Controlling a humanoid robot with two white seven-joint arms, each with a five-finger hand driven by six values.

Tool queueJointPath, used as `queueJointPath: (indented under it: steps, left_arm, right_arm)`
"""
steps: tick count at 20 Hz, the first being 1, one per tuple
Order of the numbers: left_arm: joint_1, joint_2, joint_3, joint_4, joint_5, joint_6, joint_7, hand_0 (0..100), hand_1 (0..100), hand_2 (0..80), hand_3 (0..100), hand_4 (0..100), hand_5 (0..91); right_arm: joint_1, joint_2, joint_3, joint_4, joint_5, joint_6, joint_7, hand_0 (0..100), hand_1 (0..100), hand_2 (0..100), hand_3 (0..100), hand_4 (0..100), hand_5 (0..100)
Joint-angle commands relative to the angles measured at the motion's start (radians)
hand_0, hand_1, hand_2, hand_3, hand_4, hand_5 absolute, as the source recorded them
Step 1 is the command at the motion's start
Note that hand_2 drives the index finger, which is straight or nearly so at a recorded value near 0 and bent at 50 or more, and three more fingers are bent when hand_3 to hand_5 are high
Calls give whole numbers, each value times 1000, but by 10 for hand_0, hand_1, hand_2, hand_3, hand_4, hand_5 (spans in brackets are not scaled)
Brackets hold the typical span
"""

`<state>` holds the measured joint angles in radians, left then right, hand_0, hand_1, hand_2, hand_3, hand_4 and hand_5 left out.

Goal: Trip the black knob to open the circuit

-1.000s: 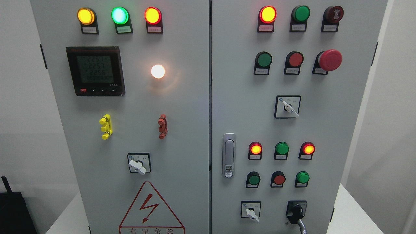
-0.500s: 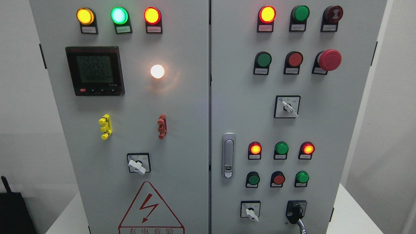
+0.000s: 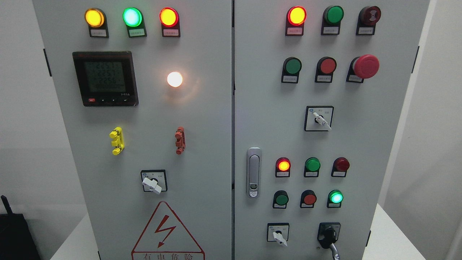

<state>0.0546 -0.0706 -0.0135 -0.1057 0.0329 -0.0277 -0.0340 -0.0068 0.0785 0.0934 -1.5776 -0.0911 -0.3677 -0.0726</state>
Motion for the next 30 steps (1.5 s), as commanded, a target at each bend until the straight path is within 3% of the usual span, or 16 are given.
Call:
queueJointPath:
  steps: [1,30]
  left_arm:
    - [-2,-2,1,0,2,-1,0,120,389,0,0,0,0]
    - [-2,-2,1,0,2,-1,0,120,389,0,0,0,0]
  right_arm:
    - [-36,3,54,-41,11,-28,34,1000,901,0,1000,911,845]
    - [-15,-11,42,-41,10,-25,33,1000,901,0,1000,905,836]
